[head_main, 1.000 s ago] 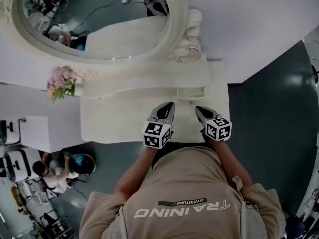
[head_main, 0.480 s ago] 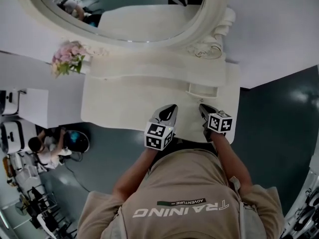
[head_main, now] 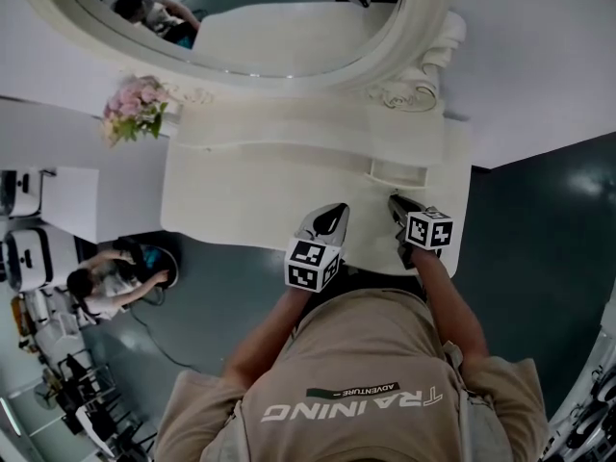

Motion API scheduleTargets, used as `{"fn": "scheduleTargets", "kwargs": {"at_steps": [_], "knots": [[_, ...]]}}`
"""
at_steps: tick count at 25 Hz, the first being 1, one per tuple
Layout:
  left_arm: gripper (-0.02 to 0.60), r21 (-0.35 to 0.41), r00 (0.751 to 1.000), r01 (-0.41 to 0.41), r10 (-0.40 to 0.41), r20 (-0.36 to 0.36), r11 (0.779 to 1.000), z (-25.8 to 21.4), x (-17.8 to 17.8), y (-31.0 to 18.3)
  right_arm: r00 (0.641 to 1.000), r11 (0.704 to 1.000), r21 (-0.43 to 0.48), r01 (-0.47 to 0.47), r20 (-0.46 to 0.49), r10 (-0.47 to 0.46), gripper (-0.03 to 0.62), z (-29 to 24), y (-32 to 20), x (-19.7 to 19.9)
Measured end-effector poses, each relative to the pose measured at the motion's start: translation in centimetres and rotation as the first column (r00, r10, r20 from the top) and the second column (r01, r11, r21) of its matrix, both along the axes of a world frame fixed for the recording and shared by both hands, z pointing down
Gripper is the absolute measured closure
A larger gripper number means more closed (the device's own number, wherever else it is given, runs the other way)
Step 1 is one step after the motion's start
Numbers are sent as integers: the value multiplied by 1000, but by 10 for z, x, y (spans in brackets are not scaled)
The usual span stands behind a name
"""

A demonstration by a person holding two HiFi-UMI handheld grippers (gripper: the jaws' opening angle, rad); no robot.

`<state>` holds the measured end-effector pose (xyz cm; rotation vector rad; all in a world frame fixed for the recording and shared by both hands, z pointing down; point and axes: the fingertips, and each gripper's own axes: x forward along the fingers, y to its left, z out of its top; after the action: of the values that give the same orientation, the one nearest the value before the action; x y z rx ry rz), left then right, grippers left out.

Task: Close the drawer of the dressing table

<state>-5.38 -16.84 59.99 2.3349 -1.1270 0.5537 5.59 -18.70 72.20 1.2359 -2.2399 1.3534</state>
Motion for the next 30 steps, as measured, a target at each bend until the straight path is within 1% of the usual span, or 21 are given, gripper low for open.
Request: {"fn": "scheduleTargets", "kwargs": {"at_steps": [9,12,15,26,28,30], "knots": [[563,2,1000,-2,2,-1,1000,-2,9,-7,998,999,14,44,-35,-44,591,-3,-8,5],[563,4,1000,-5,5,4,1000,-4,11,-13,995,996,23,82,-59,-80,591,-4,-11,4],[563,2,1000,-4,4,6,1000,-4,13,-19,993,994,19,107,-45,-106,591,-5,-15,0],[563,-16,1000,-24,24,17,1000,-4,20,-34,993,993,9,115,-16,-115,591,-5,-26,-5],[563,-17,999,-28,29,17,999,-4,19,-36,993,993,9,114,-22,-114,592,-5,-29,-5],[563,-17,999,-33,33,14,999,-5,19,-39,991,992,19,126,-47,-125,591,-6,-34,-5]]}}
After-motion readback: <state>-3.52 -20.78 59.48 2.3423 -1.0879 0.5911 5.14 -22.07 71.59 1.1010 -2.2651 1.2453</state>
